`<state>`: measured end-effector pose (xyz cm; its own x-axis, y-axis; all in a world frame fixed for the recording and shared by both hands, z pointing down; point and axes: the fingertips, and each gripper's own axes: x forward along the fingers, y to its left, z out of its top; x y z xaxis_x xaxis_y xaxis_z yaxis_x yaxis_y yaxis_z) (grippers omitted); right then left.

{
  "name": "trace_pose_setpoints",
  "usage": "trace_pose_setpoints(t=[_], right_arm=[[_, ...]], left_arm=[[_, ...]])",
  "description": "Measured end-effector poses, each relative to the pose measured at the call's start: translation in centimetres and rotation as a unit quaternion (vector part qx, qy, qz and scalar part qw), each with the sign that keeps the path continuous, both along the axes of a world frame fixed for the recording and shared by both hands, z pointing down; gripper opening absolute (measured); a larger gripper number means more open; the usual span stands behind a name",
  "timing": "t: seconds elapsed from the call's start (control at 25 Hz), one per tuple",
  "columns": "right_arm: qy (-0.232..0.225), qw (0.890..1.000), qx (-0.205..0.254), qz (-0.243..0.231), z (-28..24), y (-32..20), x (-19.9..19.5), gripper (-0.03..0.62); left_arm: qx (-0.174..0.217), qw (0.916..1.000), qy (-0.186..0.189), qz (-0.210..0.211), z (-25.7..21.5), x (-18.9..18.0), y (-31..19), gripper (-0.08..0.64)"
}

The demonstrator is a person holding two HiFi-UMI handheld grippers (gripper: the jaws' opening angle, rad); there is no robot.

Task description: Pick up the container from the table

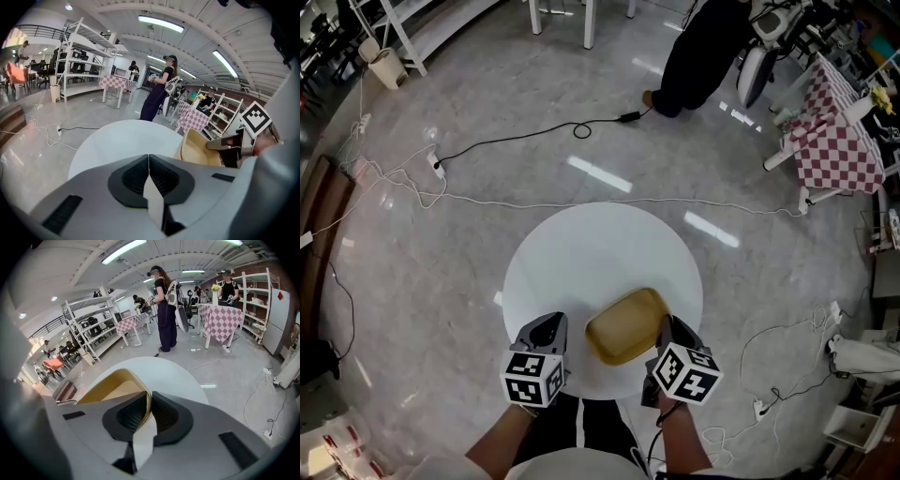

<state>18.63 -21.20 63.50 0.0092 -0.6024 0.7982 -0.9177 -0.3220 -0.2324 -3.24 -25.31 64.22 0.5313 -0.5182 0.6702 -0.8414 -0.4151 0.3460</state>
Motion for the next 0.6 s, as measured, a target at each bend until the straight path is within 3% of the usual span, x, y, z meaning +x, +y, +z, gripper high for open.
trace_pose_setpoints(t=[0.4, 0.6], right_arm=[[0.008, 0.999, 0.032, 0.031, -4.3, 1.3, 1.1, 0.055], [0.022, 0.998, 0.048, 0.047, -7.0, 2.0, 2.0, 0.055]], left_arm=[[0.039, 0.9985, 0.030, 0.024, -3.7, 2.0, 0.1, 0.017], [0.077, 0.9950, 0.045, 0.045, -6.7, 3.3, -0.2, 0.017]])
